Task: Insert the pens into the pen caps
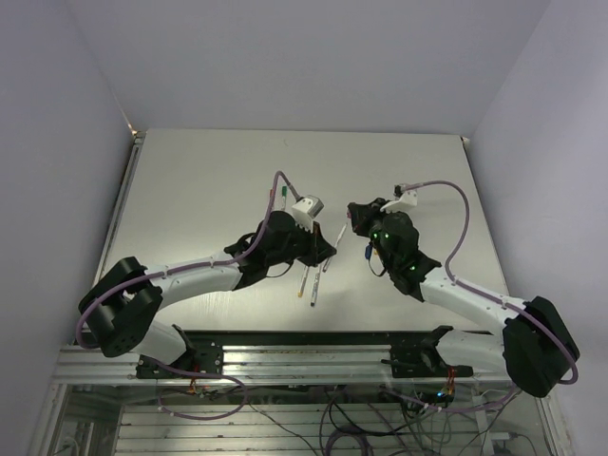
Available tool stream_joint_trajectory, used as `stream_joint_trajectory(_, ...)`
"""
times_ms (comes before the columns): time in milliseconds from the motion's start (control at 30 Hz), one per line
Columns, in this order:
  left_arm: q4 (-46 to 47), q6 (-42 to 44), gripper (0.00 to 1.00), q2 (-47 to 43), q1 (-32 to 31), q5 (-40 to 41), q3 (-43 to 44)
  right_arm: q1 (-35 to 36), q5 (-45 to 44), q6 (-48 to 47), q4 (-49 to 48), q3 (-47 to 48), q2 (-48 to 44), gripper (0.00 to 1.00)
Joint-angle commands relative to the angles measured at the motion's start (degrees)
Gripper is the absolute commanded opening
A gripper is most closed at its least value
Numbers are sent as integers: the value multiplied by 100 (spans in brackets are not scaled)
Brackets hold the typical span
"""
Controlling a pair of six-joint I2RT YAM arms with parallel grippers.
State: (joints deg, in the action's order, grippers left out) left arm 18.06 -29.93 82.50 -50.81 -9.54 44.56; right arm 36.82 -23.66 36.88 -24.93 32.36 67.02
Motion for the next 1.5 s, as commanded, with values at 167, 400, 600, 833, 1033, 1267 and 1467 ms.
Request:
stream_joint_trajectory(167, 879, -198, 7, -29, 30, -182, -144, -20, 51, 368, -1151, -495, -474, 0)
stream_joint_trajectory(400, 943, -248, 7, 5, 32, -82, -175, -19, 304, 602, -1175, -564, -497, 0)
stream_joint_trajectory(600, 951, -265, 7, -38, 32, 86, -212, -23, 401, 687, -1148, -564, -452, 0)
stream_joint_trajectory(833, 935, -267, 7, -76, 32, 221, -273, -21, 407, 673, -1112, -587, -519, 0)
stream_joint_trajectory(1033, 1041, -303, 7, -89, 34, 263, -331, -19, 447, 670, -1091, -583, -500, 0)
stream_joint_trajectory(1267, 1098, -320, 7, -112, 33, 317, -359, -21, 516, 691, -1120, -628, -466, 0)
stream_joint_trajectory(1467, 1147, -344, 7, -138, 32, 323, -386, -11, 538, 655, -1139, -670, -496, 0)
